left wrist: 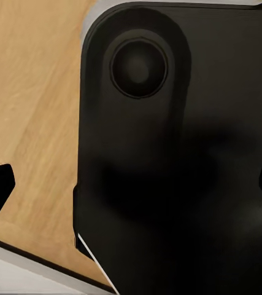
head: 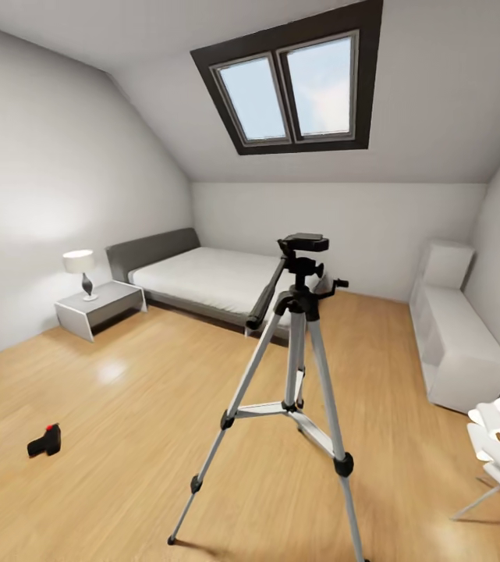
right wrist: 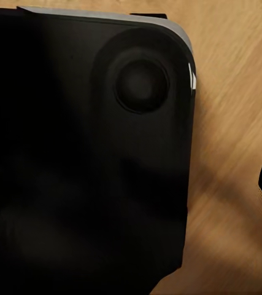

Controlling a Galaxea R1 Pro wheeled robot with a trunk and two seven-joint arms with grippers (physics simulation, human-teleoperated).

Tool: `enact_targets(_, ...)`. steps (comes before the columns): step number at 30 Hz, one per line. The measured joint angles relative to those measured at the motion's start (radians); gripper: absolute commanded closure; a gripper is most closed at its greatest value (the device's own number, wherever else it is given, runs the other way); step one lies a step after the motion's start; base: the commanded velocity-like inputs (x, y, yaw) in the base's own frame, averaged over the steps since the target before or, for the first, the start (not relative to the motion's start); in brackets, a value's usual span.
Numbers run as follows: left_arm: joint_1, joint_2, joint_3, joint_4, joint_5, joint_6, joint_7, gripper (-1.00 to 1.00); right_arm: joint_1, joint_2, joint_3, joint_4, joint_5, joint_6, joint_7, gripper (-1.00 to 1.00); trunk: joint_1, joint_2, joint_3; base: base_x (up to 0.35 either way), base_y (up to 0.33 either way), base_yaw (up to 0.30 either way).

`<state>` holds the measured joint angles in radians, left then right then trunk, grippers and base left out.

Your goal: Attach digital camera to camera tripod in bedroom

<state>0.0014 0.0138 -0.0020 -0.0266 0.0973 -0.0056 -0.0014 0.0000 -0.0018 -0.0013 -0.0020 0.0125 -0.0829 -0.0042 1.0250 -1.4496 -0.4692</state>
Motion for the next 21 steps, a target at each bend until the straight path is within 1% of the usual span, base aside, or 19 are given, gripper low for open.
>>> enact_targets(21, 0.000, 0.000, 0.000, 0.000, 0.000, 0.000, 0.000, -1.00, 0.000, 0.000, 0.003, 0.000, 0.001, 0.000, 0.000, -1.00, 0.000, 0.000, 0.000, 0.000, 0.000, 0.277)
